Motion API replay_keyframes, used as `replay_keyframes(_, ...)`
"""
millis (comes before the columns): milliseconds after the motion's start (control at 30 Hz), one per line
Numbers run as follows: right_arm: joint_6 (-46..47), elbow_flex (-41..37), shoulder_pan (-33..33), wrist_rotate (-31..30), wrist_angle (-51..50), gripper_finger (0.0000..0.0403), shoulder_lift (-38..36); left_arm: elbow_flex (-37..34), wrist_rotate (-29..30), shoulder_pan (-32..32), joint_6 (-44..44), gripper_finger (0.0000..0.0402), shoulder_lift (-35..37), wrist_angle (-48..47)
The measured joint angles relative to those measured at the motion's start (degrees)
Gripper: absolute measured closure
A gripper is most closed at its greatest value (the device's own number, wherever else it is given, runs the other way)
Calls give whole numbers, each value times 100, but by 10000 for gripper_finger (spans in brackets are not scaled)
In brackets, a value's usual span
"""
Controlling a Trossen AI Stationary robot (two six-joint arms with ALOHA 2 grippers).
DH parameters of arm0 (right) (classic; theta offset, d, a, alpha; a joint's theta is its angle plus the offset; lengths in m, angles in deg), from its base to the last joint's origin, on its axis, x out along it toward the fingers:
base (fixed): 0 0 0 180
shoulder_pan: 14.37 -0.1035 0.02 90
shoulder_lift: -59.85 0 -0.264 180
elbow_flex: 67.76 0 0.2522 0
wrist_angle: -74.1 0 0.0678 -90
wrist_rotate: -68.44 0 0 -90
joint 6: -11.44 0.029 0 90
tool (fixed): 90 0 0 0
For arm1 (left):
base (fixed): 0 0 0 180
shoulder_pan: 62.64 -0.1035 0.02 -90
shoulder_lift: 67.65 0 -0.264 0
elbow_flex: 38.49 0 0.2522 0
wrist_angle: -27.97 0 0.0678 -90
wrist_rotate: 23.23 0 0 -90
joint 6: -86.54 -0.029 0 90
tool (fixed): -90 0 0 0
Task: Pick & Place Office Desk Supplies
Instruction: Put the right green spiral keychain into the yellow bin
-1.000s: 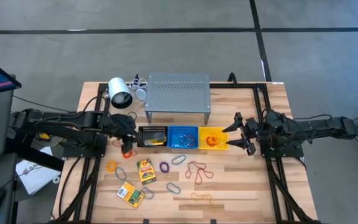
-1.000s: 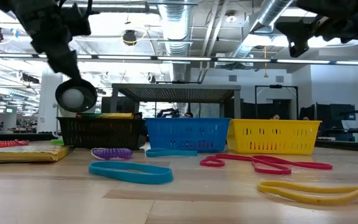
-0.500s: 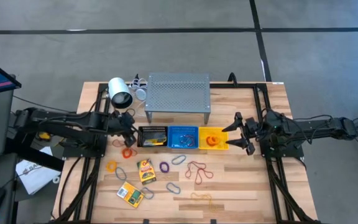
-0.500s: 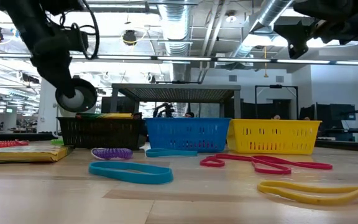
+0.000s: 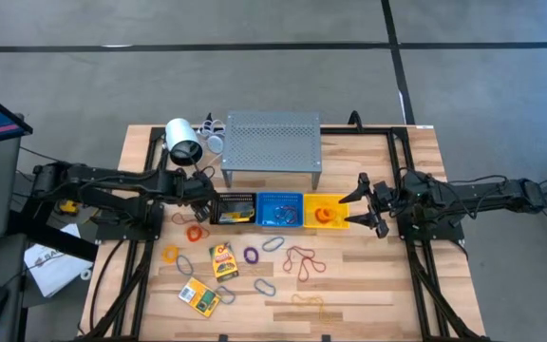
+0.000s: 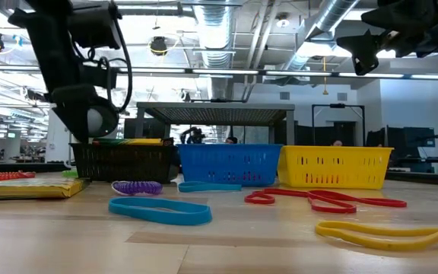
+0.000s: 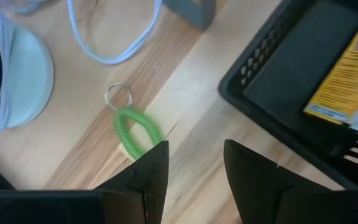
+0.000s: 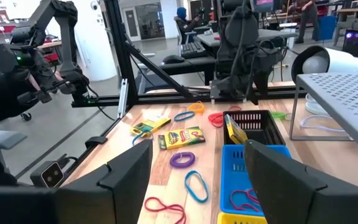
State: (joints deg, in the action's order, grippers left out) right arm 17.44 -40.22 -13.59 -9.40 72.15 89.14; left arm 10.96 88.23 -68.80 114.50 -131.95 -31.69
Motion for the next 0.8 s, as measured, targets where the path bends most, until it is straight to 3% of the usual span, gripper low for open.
replay_keyframes(567, 0, 0, 0, 0, -70, 154, 1, -9, -67, -923, 1322, 258, -40, -321)
replay_keyframes(800, 0, 0, 0, 0, -91, 154, 1, -137, -151, -1090, 1479, 259, -40, -283)
